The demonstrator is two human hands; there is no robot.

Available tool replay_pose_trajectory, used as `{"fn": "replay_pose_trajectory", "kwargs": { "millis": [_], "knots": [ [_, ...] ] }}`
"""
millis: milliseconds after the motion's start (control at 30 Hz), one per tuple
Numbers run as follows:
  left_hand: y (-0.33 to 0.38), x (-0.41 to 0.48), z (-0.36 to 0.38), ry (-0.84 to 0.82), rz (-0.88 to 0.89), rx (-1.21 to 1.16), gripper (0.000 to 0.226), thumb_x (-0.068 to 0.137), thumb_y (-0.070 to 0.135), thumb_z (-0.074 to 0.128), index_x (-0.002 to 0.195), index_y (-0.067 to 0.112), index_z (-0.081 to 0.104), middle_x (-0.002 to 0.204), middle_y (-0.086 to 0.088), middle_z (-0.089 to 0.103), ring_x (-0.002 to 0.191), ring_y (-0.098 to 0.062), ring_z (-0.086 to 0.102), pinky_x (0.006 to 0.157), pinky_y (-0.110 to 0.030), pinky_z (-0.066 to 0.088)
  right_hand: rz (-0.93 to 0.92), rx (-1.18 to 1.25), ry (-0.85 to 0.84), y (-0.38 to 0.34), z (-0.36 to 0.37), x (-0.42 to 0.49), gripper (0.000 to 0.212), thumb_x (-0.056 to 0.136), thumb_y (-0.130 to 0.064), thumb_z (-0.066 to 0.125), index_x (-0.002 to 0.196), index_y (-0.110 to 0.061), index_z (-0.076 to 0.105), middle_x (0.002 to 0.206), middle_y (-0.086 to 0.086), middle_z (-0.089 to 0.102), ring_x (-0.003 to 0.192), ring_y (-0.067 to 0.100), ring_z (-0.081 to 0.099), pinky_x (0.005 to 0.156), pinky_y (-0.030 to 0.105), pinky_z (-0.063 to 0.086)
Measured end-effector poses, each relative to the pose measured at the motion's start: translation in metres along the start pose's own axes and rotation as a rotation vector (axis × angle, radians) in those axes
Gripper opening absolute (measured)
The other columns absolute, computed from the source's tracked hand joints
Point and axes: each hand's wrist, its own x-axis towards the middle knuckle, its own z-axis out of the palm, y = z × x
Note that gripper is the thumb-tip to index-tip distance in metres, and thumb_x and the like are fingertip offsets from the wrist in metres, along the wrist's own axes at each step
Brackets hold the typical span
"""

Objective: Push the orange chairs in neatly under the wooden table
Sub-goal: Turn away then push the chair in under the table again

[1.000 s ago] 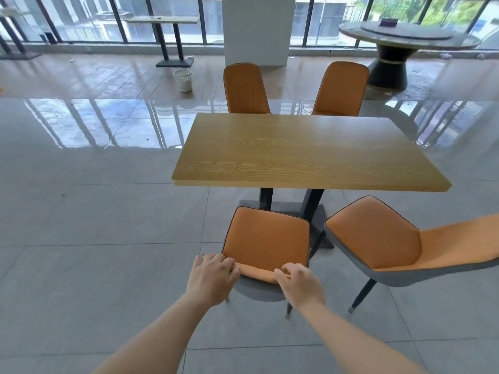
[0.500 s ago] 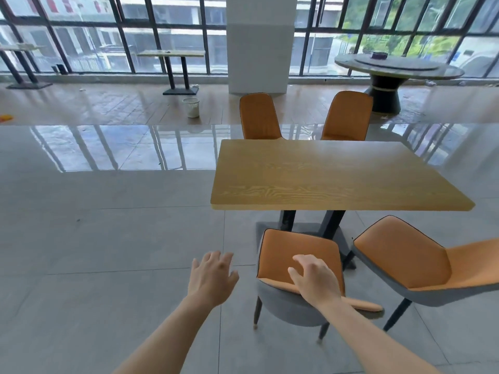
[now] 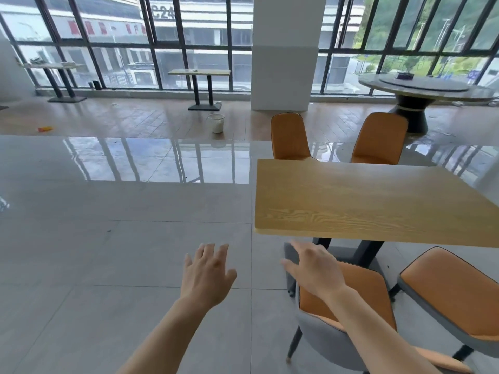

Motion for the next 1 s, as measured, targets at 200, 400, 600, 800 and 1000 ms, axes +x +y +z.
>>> {"fn": "replay_pose_trajectory", "kwargs": {
  "millis": [200,400,600,800,1000],
  "knots": [
    [-0.046,0.046,-0.012,0.018,-0.066,0.000,0.063,0.099,0.049,0.041,0.154,0.027,0.021,0.157,-0.003,0.031,0.149,-0.024,0.019,0.121,-0.055,0.016,-0.093,0.020,-0.022,-0.049,0.008,0.066,0.062,0.096,-0.058,0.049,0.148,-0.025,0.040,0.145,-0.001,0.053,0.132,0.026,0.047,0.104,0.042,0.042],
    [-0.095,0.115,-0.017,0.031,-0.158,0.010,0.061,0.099,0.048,0.042,0.153,0.027,0.022,0.156,-0.003,0.031,0.150,-0.025,0.017,0.122,-0.055,0.015,-0.187,-0.036,-0.051,-0.083,0.030,0.157,0.059,0.096,-0.057,0.047,0.144,-0.023,0.043,0.137,0.001,0.058,0.124,0.028,0.052,0.098,0.043,0.045],
    [-0.142,0.180,-0.027,0.023,-0.241,0.088,0.063,0.099,0.052,0.039,0.153,0.026,0.023,0.159,-0.007,0.029,0.152,-0.027,0.015,0.121,-0.056,0.015,-0.303,-0.104,-0.073,-0.126,0.045,0.247,0.056,0.097,-0.056,0.046,0.143,-0.023,0.044,0.128,0.000,0.059,0.116,0.026,0.054,0.096,0.040,0.044],
    [-0.203,0.233,-0.033,-0.009,-0.277,0.121,0.065,0.098,0.058,0.035,0.153,0.026,0.023,0.158,-0.008,0.029,0.152,-0.029,0.014,0.121,-0.058,0.015,-0.315,-0.130,-0.116,-0.175,0.069,0.319,0.056,0.096,-0.057,0.046,0.141,-0.024,0.045,0.129,-0.001,0.059,0.117,0.026,0.053,0.095,0.041,0.046],
    [-0.292,0.306,-0.042,-0.040,-0.247,0.106,0.066,0.098,0.058,0.033,0.154,0.025,0.022,0.159,-0.008,0.027,0.151,-0.029,0.015,0.120,-0.058,0.016,-0.252,-0.158,-0.109,-0.244,0.101,0.390,0.054,0.095,-0.057,0.047,0.137,-0.024,0.047,0.128,0.000,0.060,0.117,0.027,0.053,0.095,0.042,0.045]
  ]
}}
